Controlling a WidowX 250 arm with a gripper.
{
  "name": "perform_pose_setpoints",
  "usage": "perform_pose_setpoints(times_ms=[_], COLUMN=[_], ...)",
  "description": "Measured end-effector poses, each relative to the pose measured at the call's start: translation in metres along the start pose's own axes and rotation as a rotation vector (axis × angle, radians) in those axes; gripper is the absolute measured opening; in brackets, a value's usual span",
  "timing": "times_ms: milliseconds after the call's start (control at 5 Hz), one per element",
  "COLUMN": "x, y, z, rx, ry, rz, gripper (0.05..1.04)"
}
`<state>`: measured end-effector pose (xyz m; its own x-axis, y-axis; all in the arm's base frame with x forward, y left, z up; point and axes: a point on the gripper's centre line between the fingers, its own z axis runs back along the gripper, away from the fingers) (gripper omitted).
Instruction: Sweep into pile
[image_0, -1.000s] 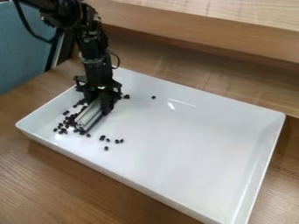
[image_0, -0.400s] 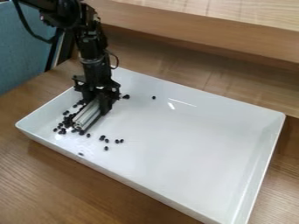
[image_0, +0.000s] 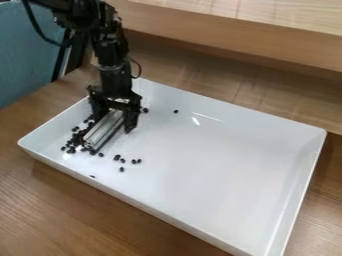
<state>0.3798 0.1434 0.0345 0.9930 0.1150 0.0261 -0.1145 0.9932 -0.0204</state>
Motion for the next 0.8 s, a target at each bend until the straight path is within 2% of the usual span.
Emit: perform_pose_setpoints(times_ms=[200,400,800], x=[0.002,0.004,0.007], y=[-0.012,-0.031,-0.062], z=[0.000,0.017,0.063], rx=[-0.016,-0.009,0.028], ry=[0.003,-0.008,-0.077], rz=[-0.018,-0.050,-0.093], gripper=[1.000,0.999,0.999])
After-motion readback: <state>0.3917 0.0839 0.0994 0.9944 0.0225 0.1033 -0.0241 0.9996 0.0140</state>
